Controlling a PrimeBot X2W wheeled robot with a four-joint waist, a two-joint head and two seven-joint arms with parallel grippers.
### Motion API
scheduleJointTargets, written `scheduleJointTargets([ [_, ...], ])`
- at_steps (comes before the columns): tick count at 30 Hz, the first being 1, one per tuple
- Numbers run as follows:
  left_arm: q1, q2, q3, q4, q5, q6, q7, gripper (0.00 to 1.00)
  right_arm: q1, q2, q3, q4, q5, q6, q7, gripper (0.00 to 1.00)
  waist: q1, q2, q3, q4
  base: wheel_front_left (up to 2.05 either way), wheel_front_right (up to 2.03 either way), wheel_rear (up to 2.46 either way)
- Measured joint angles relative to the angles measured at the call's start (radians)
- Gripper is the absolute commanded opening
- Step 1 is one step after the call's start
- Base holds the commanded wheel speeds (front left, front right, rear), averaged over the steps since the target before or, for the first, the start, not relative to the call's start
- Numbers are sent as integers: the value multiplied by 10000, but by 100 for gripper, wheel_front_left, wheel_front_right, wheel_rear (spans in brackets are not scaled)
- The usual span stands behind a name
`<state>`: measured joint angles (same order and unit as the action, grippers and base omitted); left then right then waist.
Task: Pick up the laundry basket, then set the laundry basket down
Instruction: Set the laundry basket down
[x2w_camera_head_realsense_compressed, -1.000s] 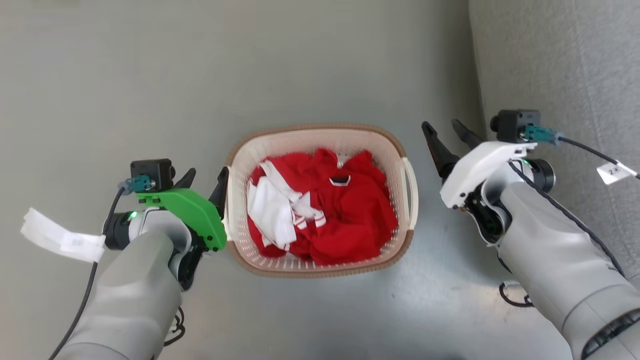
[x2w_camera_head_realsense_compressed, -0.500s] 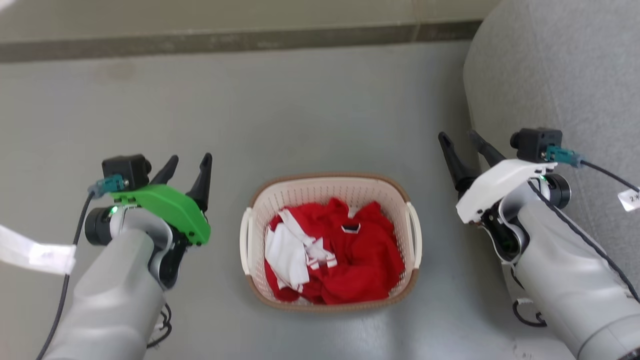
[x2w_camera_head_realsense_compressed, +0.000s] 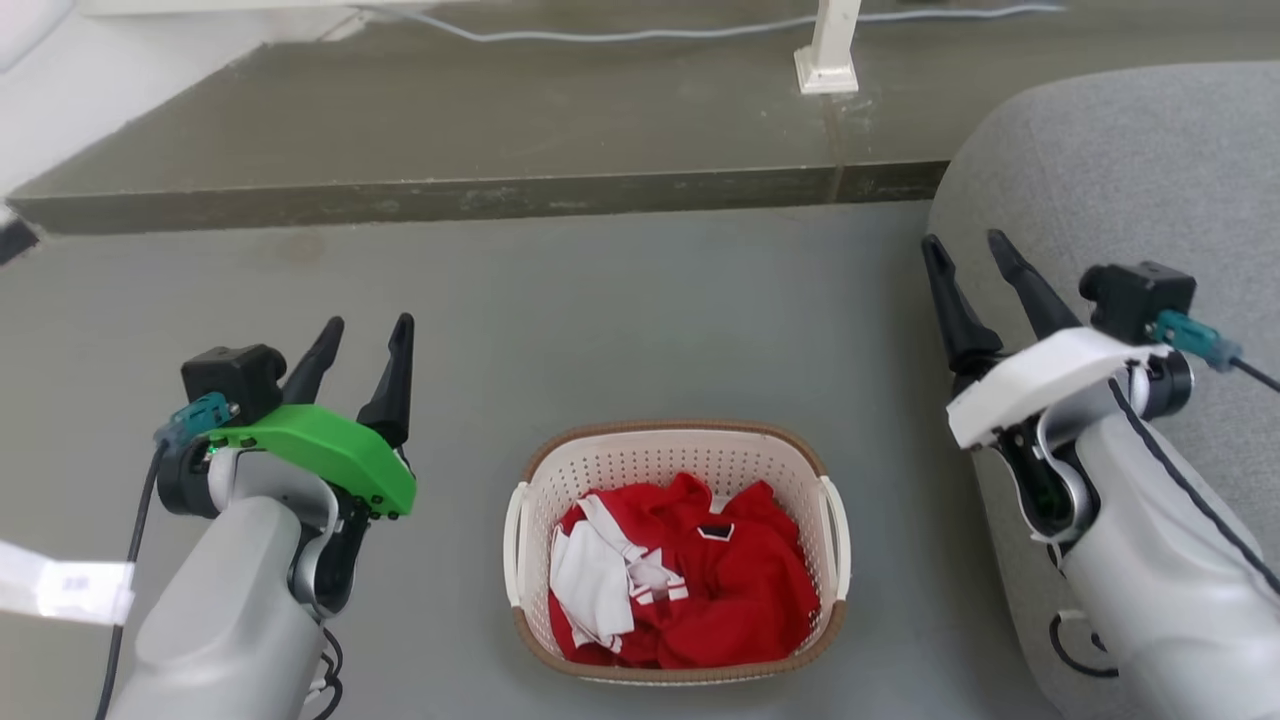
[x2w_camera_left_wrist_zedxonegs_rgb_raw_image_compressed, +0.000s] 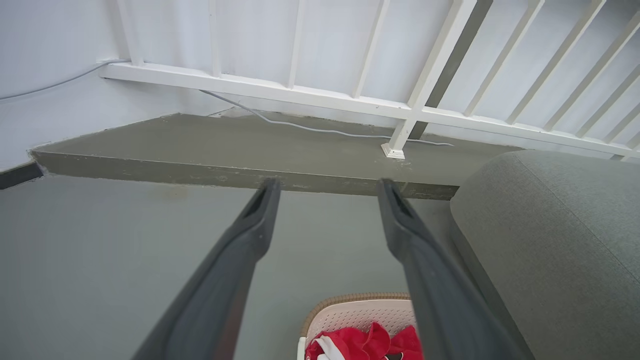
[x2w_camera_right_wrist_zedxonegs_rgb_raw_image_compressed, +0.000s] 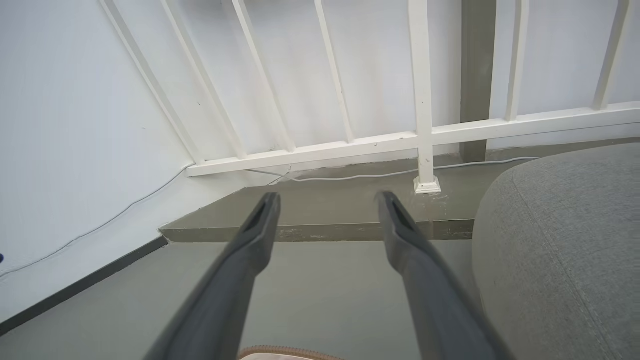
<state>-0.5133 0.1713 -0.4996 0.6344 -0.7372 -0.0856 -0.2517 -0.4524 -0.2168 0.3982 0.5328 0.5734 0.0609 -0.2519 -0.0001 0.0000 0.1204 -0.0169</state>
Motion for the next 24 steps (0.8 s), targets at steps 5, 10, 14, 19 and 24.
scheduleJointTargets([
  [5, 570, 0, 748, -1181, 648, 251, 0, 100, 856, 54, -585, -851, -397, -29, 0, 100, 0, 0, -150, 51, 0, 0, 0],
  [10, 1336, -31, 1254, -1935, 1028, 395, 0, 100, 1640, 270, -1035, -1440, -752, -104, 0, 100, 0, 0, -254, 113, 0, 0, 0],
  [14, 1930, -134, 1653, -2295, 1129, 472, 0, 100, 1974, 401, -1120, -1705, -930, -100, 0, 100, 0, 0, -303, 113, 0, 0, 0],
  [19, 2584, -357, 2119, -3137, 1607, 510, -2, 100, 2390, 531, -1584, -2303, -1298, -100, 0, 100, 1, 0, -380, 75, 0, 0, 0],
  [24, 3024, -468, 2266, -3444, 1914, 451, 0, 100, 2629, 560, -1814, -2460, -1524, -100, 0, 100, 1, 0, -420, 85, 0, 0, 0],
])
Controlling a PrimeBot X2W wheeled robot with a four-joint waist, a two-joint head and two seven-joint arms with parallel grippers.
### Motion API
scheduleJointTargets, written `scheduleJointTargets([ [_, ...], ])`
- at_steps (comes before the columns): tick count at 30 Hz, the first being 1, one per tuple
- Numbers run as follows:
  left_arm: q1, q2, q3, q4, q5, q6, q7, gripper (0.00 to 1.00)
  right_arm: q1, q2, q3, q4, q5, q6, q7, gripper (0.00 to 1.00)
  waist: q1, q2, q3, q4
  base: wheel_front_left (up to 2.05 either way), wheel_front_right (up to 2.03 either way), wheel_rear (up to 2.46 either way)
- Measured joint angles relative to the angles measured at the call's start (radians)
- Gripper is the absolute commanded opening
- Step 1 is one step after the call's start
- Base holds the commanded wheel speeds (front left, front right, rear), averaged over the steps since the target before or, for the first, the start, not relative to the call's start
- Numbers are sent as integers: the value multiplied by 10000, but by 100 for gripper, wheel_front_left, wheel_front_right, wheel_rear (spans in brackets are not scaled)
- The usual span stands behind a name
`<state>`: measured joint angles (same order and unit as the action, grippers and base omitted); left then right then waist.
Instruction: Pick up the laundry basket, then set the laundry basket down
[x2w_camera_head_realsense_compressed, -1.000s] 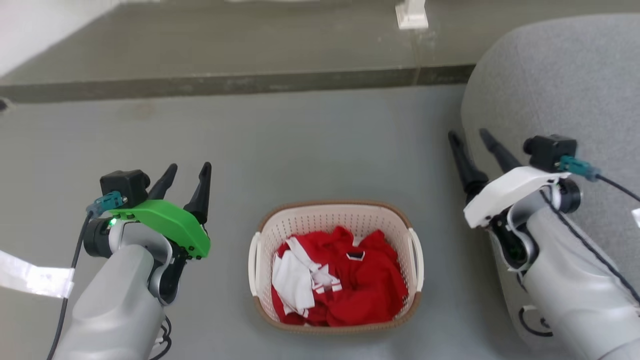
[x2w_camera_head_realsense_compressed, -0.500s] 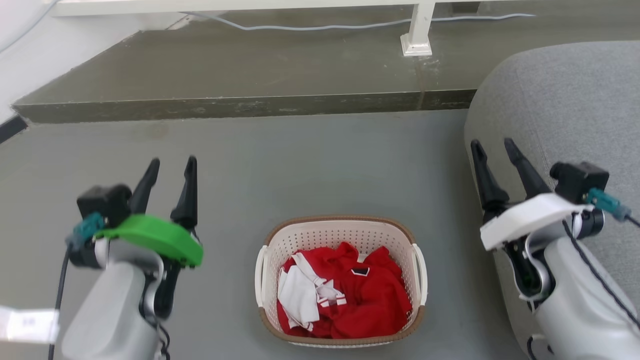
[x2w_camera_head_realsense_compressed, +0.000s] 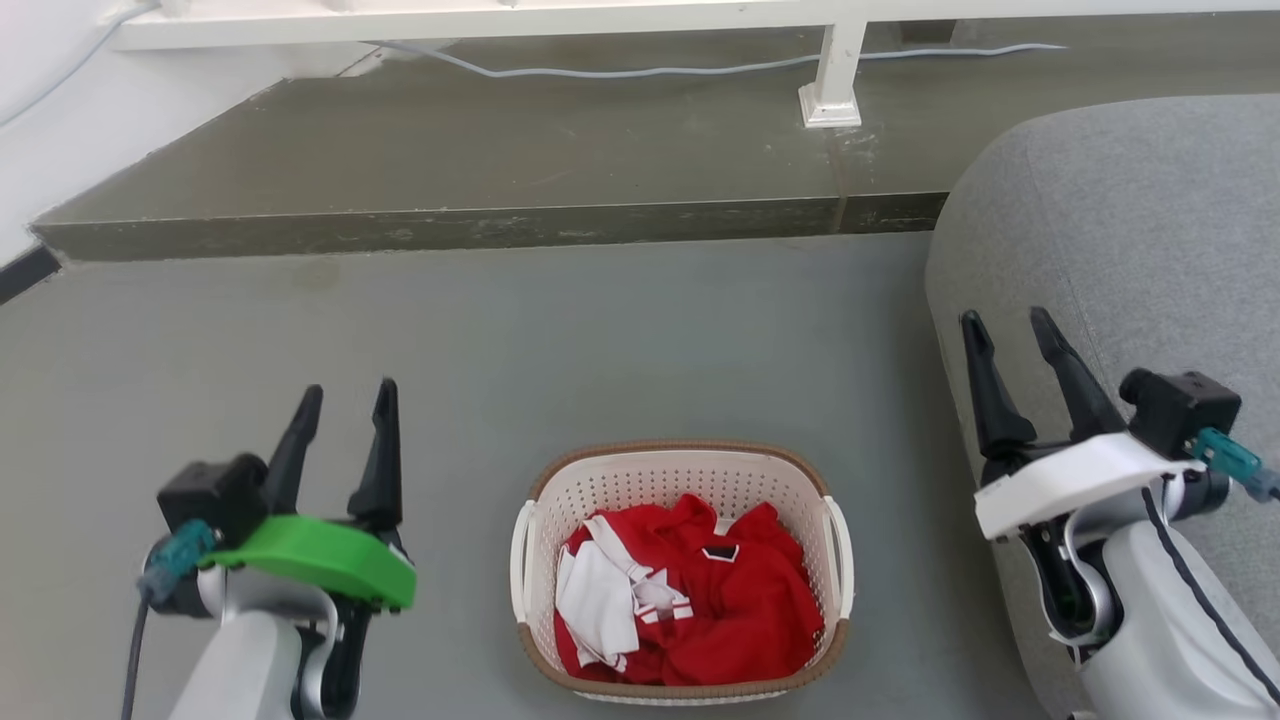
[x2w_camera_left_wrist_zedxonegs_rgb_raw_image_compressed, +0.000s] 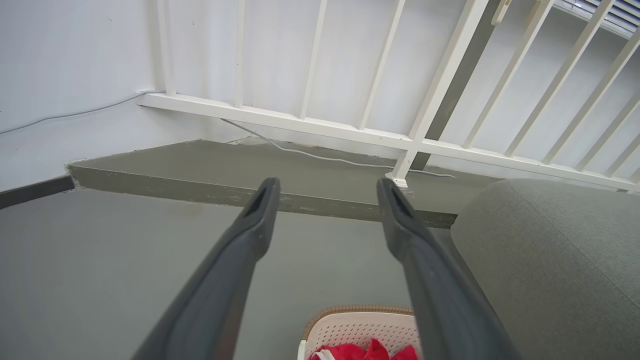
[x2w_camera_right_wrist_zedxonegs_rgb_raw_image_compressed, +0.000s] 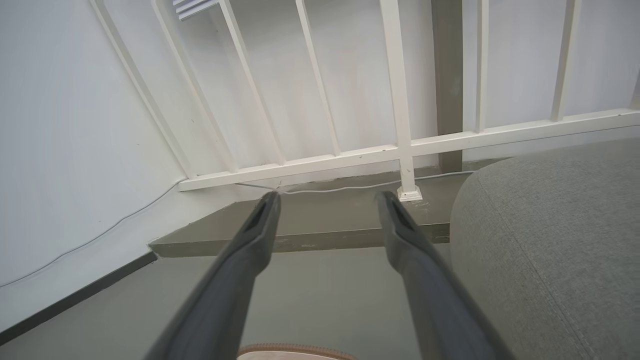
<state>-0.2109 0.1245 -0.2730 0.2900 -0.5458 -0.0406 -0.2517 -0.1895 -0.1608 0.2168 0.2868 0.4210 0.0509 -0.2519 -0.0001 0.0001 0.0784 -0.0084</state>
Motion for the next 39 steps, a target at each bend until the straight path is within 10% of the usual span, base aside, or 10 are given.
scheduleJointTargets([
  [39, 1473, -485, 911, -1112, 1390, -608, 0, 100, 975, 616, -874, -449, -1074, 360, 0, 100, 0, 0, -31, -30, 0, 0, 0],
])
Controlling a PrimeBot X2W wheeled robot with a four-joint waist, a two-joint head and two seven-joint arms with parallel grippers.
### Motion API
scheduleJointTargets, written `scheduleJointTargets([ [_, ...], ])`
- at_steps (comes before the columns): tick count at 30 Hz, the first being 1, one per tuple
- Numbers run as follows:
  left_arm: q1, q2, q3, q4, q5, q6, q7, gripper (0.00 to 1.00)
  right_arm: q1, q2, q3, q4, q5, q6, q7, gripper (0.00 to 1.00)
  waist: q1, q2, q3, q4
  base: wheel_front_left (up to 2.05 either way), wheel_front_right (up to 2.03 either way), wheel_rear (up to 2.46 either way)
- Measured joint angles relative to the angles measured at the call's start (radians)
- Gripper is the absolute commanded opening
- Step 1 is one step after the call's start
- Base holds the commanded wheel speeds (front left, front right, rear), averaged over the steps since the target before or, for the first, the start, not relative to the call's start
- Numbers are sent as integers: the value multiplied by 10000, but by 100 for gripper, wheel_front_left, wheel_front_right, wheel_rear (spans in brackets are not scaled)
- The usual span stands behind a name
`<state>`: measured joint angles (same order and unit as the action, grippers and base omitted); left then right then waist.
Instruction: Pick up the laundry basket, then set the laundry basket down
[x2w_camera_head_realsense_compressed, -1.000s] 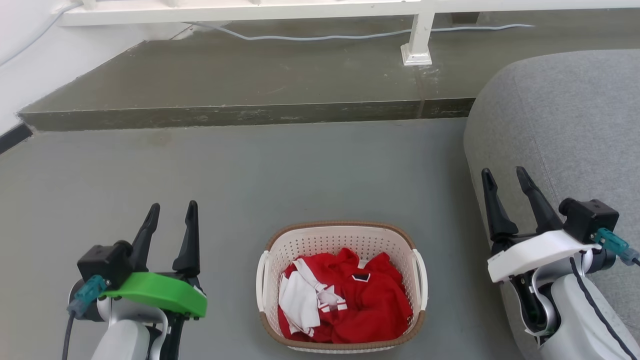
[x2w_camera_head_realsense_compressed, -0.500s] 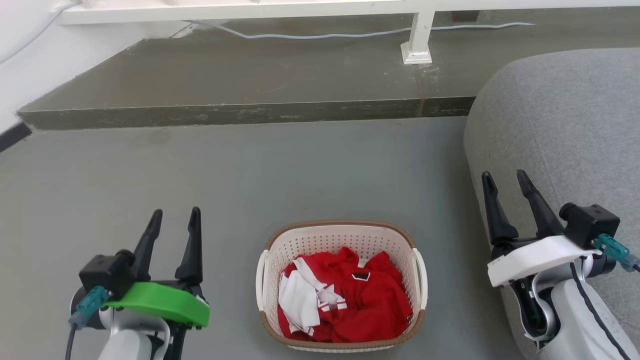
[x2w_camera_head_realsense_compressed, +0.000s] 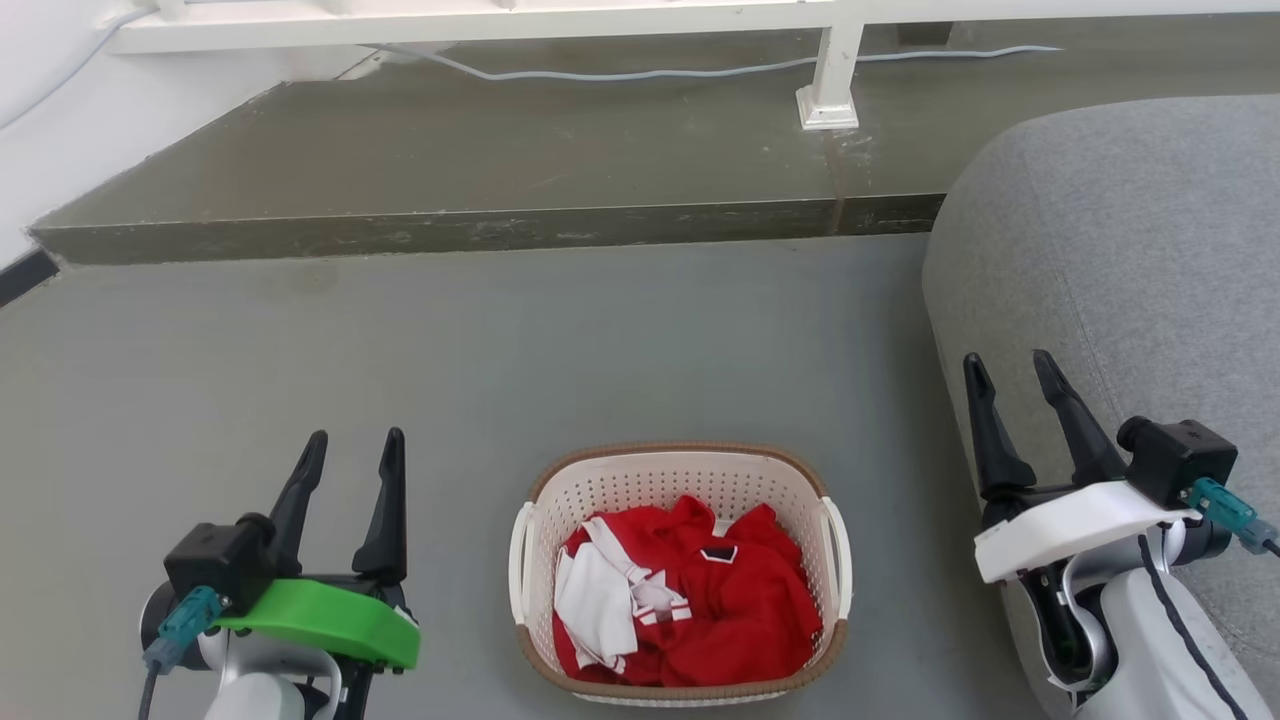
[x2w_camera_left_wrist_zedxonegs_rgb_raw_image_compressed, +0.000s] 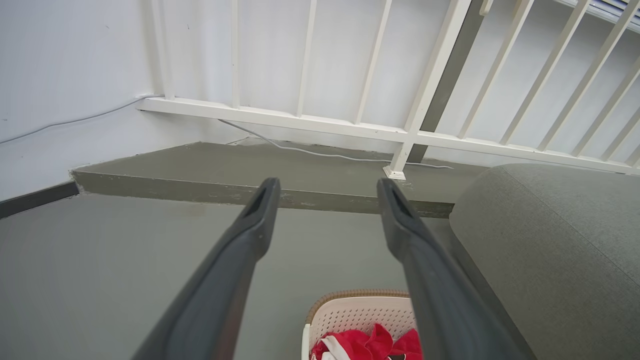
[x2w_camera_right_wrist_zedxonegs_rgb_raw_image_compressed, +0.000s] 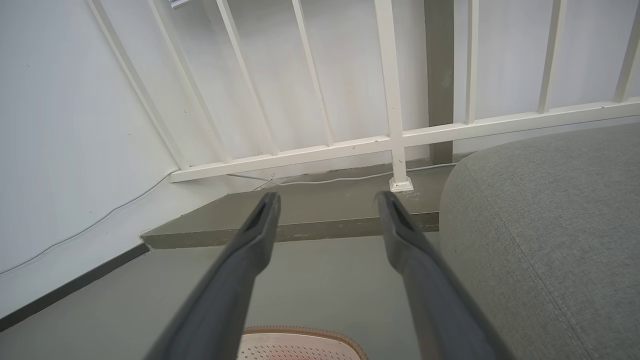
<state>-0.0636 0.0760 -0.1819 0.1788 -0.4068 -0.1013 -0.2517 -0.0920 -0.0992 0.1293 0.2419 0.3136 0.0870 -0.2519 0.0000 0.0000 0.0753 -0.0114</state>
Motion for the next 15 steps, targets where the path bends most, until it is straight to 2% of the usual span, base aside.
scheduleJointTargets([
  [1, 12, 0, 2, -2, 25, -10, 0, 100, 2, 17, -4, 2, -25, 0, 0, 100, 0, 0, -5, -7, 0, 0, 0],
  [2, 25, -4, 0, -2, 48, -44, 0, 0, 6, 36, -4, 4, -71, 4, 0, 0, 0, 0, -11, -16, 0, 0, 0],
  [9, 265, -127, -115, 491, -44, -50, 46, 0, 391, 213, 50, 487, -6, -2, 21, 0, 0, 0, -17, -21, 0, 0, 0],
  [15, 265, -140, -63, 489, -566, -52, 146, 0, 390, 222, -102, 489, 579, -2, 161, 0, 0, 0, -68, -11, 0, 0, 0],
])
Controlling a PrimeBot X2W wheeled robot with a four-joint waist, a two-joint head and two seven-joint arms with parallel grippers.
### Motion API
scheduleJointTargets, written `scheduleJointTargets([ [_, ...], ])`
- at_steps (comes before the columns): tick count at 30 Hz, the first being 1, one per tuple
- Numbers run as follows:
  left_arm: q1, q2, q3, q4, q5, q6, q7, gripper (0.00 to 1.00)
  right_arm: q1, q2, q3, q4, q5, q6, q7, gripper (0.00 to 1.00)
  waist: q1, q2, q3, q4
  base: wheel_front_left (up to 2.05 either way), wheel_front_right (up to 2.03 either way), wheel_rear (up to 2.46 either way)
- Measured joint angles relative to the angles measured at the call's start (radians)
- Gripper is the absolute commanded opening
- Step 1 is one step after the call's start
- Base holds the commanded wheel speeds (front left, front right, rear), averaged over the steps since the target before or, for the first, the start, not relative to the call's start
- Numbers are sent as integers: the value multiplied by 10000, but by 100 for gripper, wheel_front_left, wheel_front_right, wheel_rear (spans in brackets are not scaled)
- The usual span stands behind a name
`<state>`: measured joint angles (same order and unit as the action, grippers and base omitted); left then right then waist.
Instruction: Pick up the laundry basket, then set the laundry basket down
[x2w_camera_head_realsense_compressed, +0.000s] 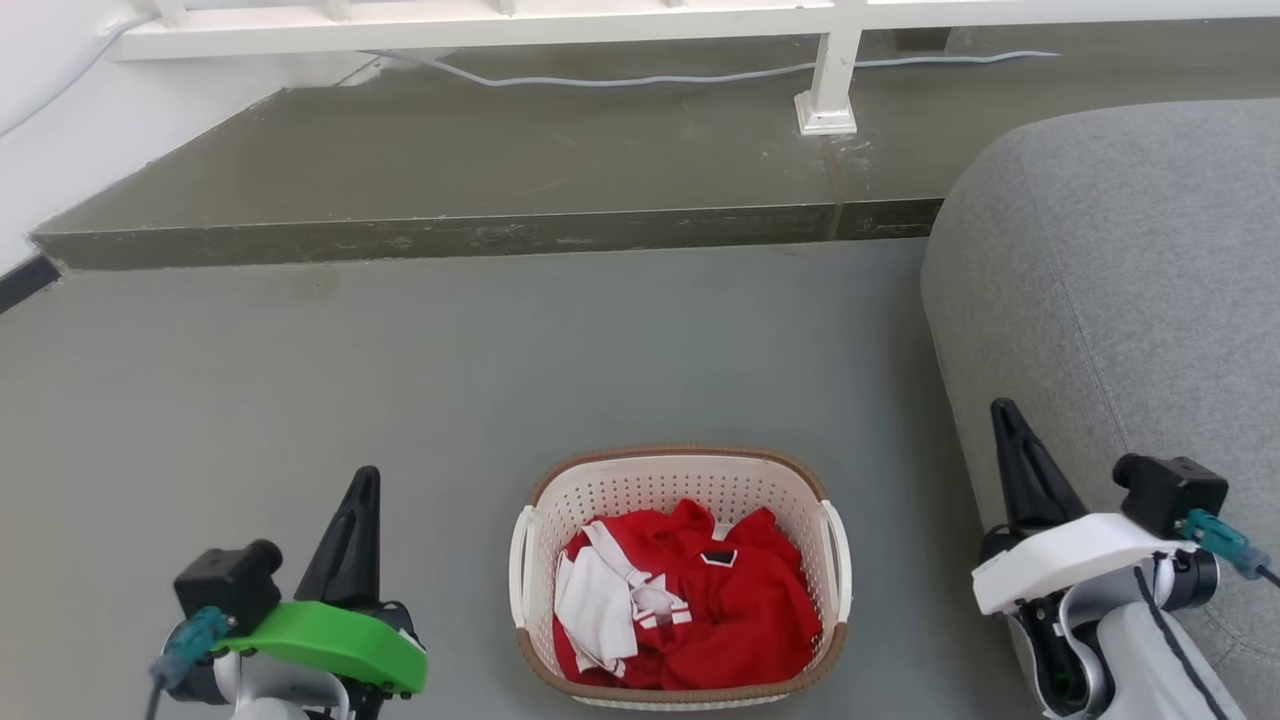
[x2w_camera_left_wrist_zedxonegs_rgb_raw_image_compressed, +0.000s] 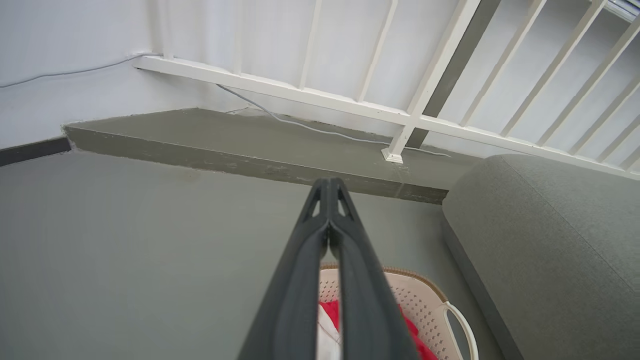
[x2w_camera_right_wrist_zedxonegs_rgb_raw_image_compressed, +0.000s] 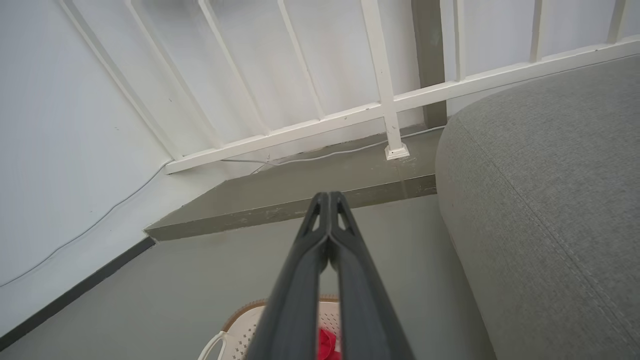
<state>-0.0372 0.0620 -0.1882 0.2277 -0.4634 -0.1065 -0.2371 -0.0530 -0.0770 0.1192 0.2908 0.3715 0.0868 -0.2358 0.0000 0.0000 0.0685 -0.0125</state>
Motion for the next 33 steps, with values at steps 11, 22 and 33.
scheduleJointTargets([
  [11, 0, -42, 270, 6, -1507, 0, 399, 0, -4, 52, -268, 44, 1645, 8, 447, 0, 0, 0, -77, 16, 0, 0, 0],
  [22, 0, -73, 554, 36, -2727, -4, 756, 0, -6, 84, -571, 44, 2899, 12, 844, 0, 0, 0, -150, 28, 0, 0, 0],
  [33, -1, -77, 809, 104, -3879, -31, 1122, 0, -8, 127, -838, 44, 4082, 90, 1197, 0, 0, 0, -215, 38, 0, 0, 0],
])
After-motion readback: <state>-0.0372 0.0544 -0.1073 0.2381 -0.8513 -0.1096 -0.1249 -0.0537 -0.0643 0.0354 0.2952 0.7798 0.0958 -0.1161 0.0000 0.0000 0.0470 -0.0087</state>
